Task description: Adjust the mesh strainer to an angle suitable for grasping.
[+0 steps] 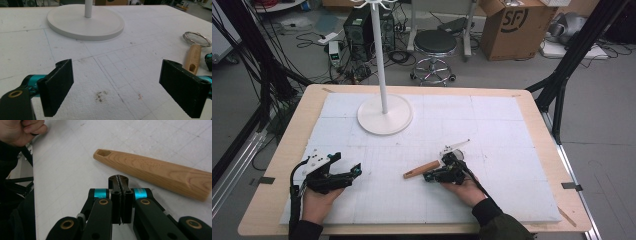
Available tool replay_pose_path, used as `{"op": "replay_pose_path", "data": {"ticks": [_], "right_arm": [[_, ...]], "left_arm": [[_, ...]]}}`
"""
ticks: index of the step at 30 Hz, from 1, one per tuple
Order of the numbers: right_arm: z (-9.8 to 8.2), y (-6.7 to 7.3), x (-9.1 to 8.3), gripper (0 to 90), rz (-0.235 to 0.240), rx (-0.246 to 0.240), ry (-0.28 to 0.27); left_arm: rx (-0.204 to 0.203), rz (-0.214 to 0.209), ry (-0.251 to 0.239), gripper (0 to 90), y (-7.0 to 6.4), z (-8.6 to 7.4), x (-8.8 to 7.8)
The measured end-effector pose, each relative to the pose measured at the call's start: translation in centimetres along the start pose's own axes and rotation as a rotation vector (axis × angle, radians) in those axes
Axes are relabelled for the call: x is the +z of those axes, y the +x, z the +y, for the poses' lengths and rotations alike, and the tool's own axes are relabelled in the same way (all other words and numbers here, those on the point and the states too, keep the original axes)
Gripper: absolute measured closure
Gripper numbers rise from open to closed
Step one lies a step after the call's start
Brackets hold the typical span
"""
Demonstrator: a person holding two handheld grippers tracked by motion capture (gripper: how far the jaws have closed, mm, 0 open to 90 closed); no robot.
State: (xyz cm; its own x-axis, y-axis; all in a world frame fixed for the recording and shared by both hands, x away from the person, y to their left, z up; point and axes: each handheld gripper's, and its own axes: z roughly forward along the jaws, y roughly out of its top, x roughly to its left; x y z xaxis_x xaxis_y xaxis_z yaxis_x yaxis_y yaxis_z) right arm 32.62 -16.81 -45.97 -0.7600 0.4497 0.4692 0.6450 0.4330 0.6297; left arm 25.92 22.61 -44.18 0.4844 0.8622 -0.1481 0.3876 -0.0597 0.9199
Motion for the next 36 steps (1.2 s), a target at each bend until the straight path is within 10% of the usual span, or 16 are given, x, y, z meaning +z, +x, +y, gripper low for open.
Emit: {"op": "replay_pose_path", "data": {"ticks": [36], "right_arm": [[5.0, -3.1, 2.7, 89.9, -0.065, 0.04, -0.012]], "left_arm": [[0.018, -0.038, 0.016, 12.7, 0.0, -0.3, -0.2]]}}
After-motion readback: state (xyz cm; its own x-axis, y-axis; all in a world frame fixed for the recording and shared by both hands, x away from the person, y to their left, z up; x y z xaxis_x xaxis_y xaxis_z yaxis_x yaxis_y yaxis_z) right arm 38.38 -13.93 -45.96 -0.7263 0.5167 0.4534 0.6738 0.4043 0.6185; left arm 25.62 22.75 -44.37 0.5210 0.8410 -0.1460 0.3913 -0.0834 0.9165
